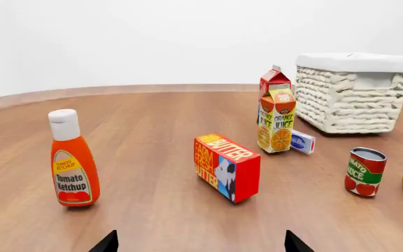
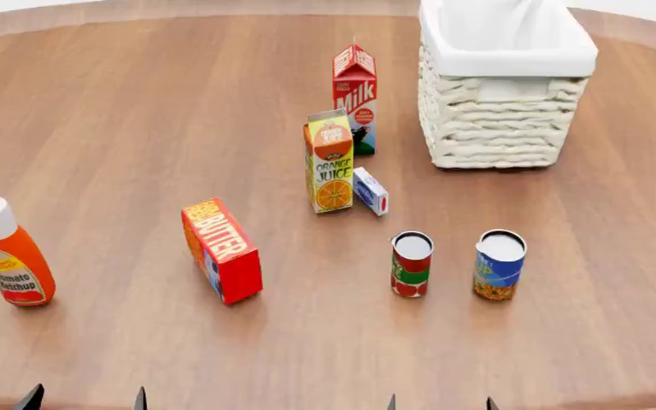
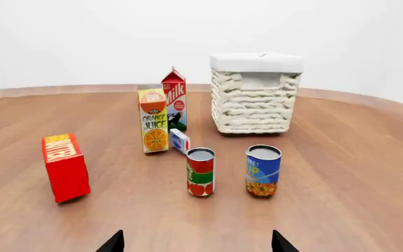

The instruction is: Pick up the orange juice, and put it in the basket.

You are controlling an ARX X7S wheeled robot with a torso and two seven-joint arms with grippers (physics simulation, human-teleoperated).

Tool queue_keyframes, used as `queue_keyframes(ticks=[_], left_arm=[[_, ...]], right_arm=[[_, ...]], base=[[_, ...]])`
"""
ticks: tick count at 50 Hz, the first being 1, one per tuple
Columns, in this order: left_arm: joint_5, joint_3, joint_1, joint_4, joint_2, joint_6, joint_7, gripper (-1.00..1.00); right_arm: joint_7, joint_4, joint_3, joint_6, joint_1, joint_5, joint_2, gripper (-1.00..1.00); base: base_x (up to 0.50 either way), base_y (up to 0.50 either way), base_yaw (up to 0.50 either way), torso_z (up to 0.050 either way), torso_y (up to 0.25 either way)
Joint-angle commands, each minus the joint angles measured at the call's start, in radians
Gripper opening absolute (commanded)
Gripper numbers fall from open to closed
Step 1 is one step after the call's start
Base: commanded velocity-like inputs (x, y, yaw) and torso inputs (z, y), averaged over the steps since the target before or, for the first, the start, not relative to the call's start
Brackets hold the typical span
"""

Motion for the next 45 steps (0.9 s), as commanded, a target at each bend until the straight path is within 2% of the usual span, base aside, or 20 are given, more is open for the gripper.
queue_keyframes(ticks=[1,19,45], left_arm=[[-0.016,0.018,0.000,0.000,-0.016,0.000,-0.018,1.00],[-0.059,0.069,-0.002,-0.001,-0.059,0.003,-0.069,1.00],[-0.090,0.106,-0.005,-0.002,-0.090,0.007,-0.105,1.00]], right_arm=[[0.025,0.008,-0.026,-0.007,0.002,0.019,0.019,1.00],[0.056,-0.001,-0.065,0.065,0.069,0.076,0.062,1.00],[0.084,0.029,-0.104,0.046,0.094,0.112,0.082,1.00]], base=[[0.00,0.00,0.00,0.000,0.000],[0.02,0.00,0.00,0.000,0.000],[0.20,0.00,0.00,0.000,0.000]])
